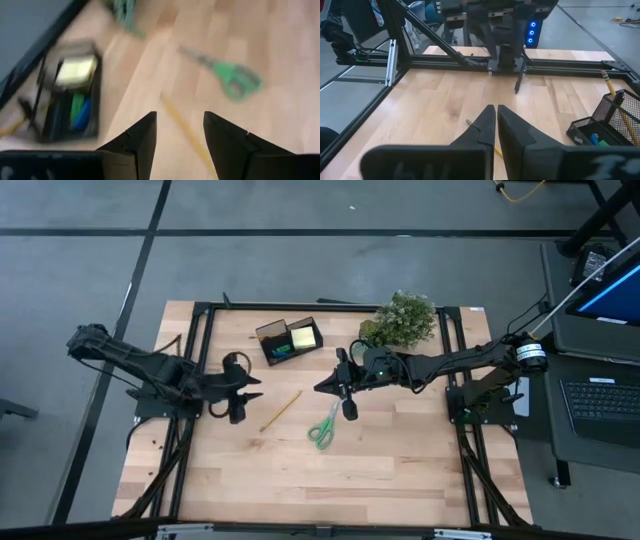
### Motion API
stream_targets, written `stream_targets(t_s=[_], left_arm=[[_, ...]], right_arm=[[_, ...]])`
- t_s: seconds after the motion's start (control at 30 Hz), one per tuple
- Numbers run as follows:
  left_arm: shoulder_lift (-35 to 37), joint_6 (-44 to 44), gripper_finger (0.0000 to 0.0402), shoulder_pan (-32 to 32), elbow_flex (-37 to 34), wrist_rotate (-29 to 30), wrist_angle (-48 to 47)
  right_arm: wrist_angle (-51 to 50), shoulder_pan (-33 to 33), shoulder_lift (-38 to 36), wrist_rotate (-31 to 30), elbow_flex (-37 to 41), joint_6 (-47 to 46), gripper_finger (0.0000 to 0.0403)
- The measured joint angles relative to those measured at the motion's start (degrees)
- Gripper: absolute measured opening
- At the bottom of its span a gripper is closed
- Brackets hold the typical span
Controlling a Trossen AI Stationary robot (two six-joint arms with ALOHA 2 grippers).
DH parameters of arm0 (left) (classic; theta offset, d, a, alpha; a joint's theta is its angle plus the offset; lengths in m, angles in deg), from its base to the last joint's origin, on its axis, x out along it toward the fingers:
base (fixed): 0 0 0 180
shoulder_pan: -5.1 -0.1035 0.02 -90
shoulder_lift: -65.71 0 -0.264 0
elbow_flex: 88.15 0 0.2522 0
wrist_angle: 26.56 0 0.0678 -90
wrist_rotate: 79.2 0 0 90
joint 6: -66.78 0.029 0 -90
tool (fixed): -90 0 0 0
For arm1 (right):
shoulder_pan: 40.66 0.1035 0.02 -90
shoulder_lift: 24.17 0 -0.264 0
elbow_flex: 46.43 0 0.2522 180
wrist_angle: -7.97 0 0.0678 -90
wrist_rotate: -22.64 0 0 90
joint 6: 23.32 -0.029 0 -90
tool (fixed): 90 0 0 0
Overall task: Pick and place office supplies into organizer
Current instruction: Put the black ball pen into the black desk organizer
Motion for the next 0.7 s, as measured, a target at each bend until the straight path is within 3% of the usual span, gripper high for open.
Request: stream_targets(t_s=[0.3,0.7], left_arm=[[-12.31,-11.02,0.0157,-3.23,7.65,-9.82,-27.03],[-26.35,-5.50,0.0157,-5.21,7.76,-16.17,-37.33]], right_arm=[[-0.11,0.00,0.00,0.00,0.00,0.05,0.0023],[-2.84,0.04,0.00,-0.02,-0.02,0.05,0.0023]])
